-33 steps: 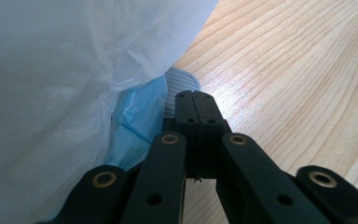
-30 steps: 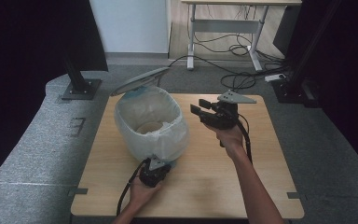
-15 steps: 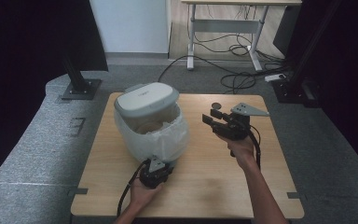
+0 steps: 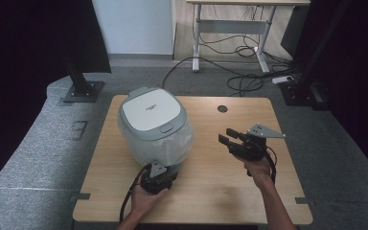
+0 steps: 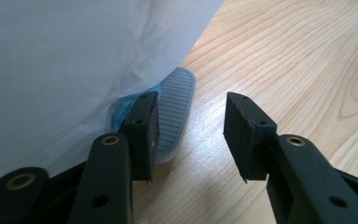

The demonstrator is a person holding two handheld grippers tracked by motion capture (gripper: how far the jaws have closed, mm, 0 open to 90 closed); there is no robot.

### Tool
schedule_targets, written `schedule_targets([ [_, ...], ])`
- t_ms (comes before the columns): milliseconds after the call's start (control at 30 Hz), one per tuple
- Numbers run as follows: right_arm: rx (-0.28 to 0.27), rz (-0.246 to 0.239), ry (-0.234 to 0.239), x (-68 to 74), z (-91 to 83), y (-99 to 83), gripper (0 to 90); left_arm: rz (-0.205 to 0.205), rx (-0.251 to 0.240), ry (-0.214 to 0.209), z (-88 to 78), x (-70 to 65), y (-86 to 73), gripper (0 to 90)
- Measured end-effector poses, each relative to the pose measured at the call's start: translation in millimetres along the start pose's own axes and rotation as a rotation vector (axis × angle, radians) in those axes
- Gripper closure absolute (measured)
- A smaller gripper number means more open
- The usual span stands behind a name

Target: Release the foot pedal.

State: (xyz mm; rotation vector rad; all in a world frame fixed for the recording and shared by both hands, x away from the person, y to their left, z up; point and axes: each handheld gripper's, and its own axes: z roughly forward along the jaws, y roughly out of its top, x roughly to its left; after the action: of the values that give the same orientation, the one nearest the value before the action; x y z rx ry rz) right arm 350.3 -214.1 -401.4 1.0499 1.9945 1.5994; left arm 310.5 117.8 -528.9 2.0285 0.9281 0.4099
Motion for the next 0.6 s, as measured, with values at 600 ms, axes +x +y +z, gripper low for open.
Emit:
schedule_targets([
  [600,0.058,0.037,-0.059,-27.9,-27.5,-71.8,51.3,0.008,0.01,-0.035,-4.4,-5.1,-1.5,52.4],
])
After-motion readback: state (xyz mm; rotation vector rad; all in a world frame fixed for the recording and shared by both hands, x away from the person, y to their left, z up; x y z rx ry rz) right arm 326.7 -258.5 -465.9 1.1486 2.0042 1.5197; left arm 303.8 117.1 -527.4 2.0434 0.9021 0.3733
